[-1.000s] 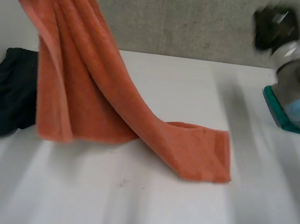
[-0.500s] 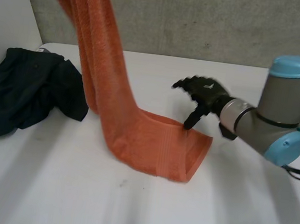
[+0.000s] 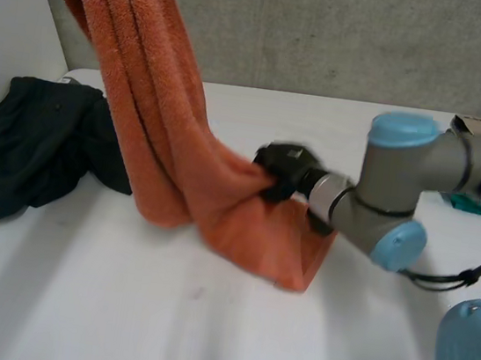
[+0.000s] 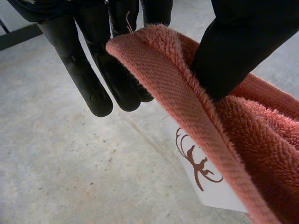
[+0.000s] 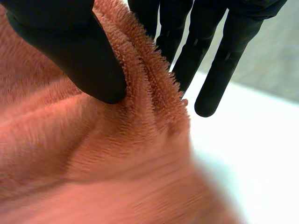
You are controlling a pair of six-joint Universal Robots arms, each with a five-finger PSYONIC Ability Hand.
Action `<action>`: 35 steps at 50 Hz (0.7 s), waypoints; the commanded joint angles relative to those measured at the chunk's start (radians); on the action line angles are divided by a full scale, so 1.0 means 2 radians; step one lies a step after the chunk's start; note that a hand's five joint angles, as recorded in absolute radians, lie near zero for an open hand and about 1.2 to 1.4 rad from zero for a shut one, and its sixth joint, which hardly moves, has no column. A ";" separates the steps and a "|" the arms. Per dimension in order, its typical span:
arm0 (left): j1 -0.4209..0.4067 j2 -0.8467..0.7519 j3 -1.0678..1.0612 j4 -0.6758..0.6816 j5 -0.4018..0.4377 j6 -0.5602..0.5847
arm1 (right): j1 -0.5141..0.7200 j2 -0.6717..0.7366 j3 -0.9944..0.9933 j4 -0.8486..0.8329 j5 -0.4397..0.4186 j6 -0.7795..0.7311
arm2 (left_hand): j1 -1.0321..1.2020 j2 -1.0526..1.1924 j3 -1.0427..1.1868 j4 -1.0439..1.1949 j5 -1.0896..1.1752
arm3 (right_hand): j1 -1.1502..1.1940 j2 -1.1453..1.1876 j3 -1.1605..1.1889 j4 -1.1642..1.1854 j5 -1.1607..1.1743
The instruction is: Fold the laundry.
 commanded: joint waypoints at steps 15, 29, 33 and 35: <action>0.054 -0.150 0.087 0.024 -0.114 0.004 | -0.089 -0.219 0.036 -0.256 0.106 -0.118 | 0.128 0.099 0.101 0.098 0.128 | 0.130 0.111 0.109 0.101 0.122; 0.057 -0.195 -0.117 0.040 -0.066 0.007 | -0.104 -0.249 0.298 -0.156 0.033 -0.254 | 0.128 0.099 0.101 0.098 0.128 | 0.130 0.111 0.109 0.101 0.122; 0.054 -0.211 -0.183 0.064 -0.049 0.007 | -0.116 -0.217 0.363 -0.159 0.021 -0.269 | 0.128 0.099 0.101 0.098 0.128 | 0.130 0.111 0.109 0.101 0.122; 0.054 -0.220 -0.208 0.082 -0.044 0.007 | -0.122 -0.190 0.373 -0.160 0.021 -0.268 | 0.128 0.099 0.101 0.098 0.128 | 0.130 0.111 0.109 0.101 0.122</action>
